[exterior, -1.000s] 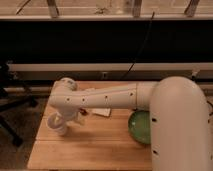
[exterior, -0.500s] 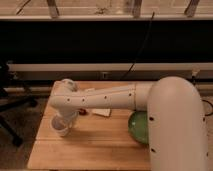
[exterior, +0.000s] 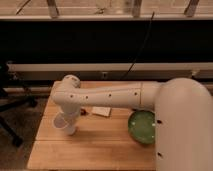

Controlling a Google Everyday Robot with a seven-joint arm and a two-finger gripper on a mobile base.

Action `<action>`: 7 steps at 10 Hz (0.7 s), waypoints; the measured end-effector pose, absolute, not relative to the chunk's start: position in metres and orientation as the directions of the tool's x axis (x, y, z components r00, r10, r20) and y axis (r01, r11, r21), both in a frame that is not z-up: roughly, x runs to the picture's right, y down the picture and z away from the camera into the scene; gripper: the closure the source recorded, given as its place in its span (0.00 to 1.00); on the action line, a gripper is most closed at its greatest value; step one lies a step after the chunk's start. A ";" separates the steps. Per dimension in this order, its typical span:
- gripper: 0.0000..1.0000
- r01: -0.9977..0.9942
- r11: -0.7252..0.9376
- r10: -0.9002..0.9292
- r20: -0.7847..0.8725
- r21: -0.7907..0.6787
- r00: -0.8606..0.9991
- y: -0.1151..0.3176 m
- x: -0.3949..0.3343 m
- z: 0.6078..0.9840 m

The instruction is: Pick up the ceramic cup

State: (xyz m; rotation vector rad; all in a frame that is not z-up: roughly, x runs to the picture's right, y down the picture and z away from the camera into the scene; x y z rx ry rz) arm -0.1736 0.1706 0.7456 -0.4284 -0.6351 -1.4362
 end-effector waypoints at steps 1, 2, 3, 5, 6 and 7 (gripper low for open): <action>1.00 0.989 0.104 -0.772 0.635 0.102 0.016 0.171 -0.171 0.748; 1.00 0.989 0.107 -0.774 0.633 0.105 0.016 0.168 -0.169 0.749; 1.00 0.988 0.107 -0.775 0.632 0.108 0.015 0.164 -0.171 0.747; 1.00 0.989 0.105 -0.774 0.633 0.104 0.016 0.161 -0.168 0.746; 1.00 0.989 0.106 -0.774 0.633 0.106 0.015 0.159 -0.166 0.746; 1.00 0.988 0.107 -0.774 0.633 0.108 0.015 0.157 -0.164 0.745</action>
